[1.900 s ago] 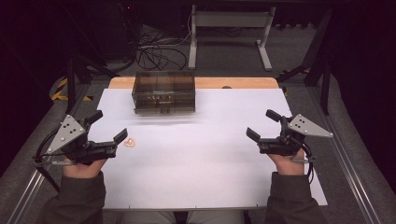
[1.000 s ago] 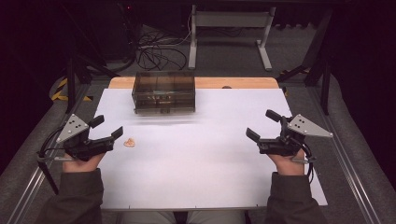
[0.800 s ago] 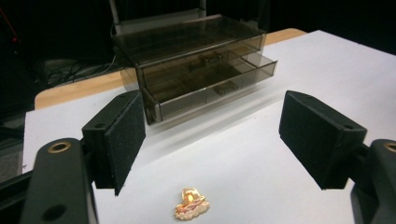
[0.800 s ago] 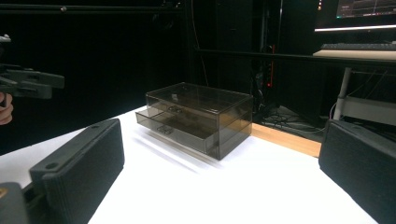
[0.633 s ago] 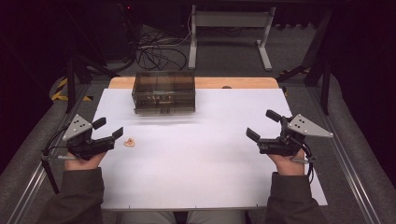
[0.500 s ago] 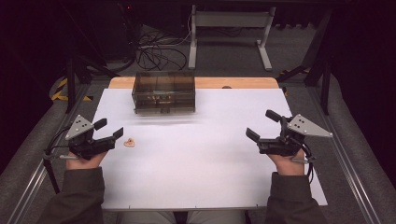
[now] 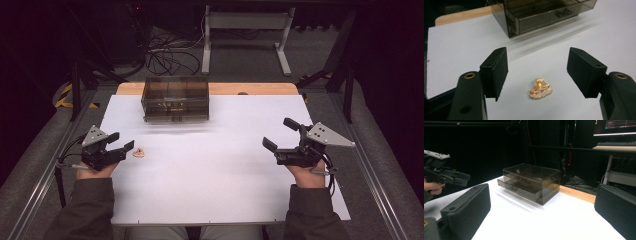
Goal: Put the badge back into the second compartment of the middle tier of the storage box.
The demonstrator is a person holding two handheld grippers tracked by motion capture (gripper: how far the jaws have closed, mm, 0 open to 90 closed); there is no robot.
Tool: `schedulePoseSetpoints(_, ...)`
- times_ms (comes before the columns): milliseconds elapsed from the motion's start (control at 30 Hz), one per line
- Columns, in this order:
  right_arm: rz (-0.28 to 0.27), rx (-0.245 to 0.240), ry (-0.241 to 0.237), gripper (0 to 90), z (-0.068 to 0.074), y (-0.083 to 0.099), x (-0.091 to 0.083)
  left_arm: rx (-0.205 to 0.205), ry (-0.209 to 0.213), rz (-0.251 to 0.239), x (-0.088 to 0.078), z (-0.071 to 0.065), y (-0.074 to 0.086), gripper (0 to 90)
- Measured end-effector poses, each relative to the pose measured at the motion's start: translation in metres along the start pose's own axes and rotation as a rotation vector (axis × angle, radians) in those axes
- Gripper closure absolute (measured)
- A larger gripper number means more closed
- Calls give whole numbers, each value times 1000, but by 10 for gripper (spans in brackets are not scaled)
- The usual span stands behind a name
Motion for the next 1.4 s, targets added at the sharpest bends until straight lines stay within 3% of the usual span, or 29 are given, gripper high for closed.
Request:
schedulePoseSetpoints(400,4,-1,-2,12,0,0,1,7,13,69,23,2,7,418)
schedulePoseSetpoints(1400,10,4,-5,14,1,1,2,36,52,227,54,-4,22,539)
Point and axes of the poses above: each handheld gripper's, and its own axes: x roughly forward along the jaws, y roughly out of its underside, z roughly to its left, the point moved 1 cm from there along x, roughly forward along the jaws, and after that the axes turned 10 degrees about -y, right-handed, at the moved point
